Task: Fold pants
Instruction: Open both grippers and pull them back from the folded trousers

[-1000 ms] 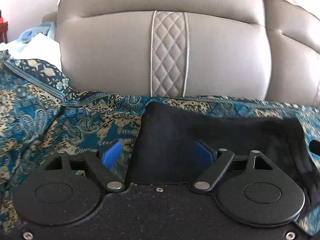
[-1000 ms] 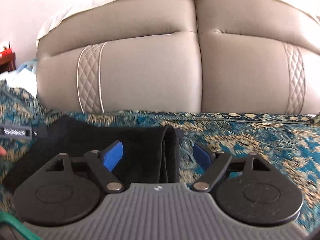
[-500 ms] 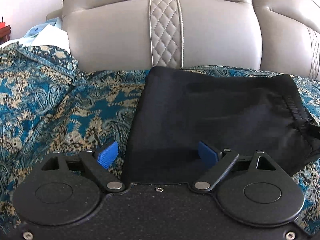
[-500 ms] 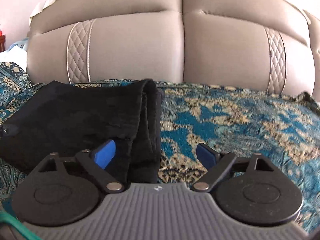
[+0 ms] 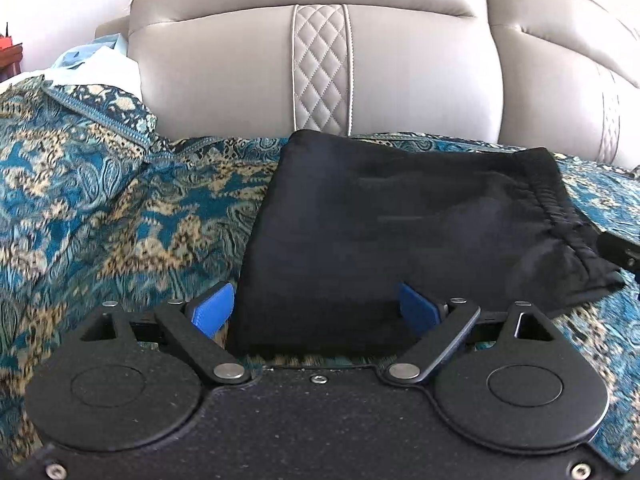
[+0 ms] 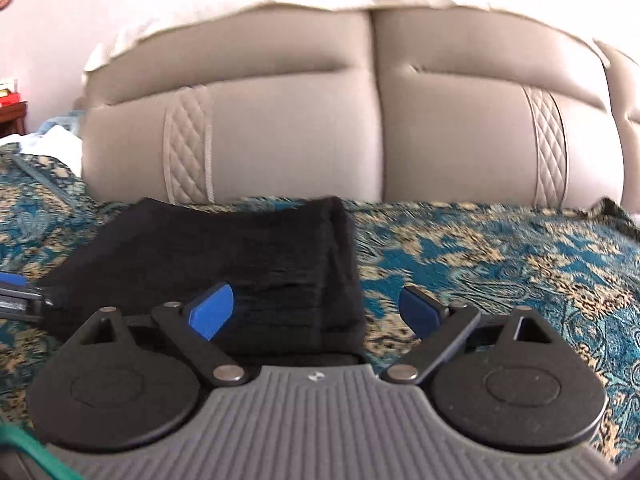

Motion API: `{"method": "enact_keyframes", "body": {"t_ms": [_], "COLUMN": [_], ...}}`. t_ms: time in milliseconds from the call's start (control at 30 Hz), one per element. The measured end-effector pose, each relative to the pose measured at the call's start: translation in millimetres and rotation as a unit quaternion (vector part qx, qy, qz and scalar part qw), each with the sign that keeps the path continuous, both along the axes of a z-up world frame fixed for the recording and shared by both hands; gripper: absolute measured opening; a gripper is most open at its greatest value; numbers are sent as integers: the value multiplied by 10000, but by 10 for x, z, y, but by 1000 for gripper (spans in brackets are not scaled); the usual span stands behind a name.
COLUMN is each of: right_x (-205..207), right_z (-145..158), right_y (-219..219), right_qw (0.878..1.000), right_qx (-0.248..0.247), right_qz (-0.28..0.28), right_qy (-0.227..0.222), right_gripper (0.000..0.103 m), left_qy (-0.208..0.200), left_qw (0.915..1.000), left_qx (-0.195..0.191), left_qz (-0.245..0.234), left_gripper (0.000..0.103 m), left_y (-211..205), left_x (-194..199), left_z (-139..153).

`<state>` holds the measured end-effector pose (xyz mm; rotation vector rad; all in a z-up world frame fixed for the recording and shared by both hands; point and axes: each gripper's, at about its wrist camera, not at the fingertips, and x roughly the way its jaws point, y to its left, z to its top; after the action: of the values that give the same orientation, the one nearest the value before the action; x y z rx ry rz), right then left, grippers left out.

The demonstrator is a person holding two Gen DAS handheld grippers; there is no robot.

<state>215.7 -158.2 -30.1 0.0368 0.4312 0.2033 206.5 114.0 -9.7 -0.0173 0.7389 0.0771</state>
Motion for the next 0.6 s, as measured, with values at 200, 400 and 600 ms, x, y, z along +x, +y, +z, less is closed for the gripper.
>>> {"method": "enact_keyframes", "body": {"t_ms": [200,400,600], "right_x": [-276,-432,-428], "right_z": [-73,-254,-332], "right_y": [254,412,497], "right_qw": [9993,9985,9983], "right_qx": [-102,-258,-368], "right_qz": [347,458,404], "right_qy": [-58,149,188], "right_gripper": [101,102,103], "left_qy": [54,203,193], "left_qw": [9999,9997,9998], "left_qx": [-123,-107,-92], "left_qz": [-23,-12,-8], "left_gripper": [91,91,100], "left_y": [-15,-8,-24], "left_x": [-266,-399,-421], "left_z": [-69,-200,-255]}}
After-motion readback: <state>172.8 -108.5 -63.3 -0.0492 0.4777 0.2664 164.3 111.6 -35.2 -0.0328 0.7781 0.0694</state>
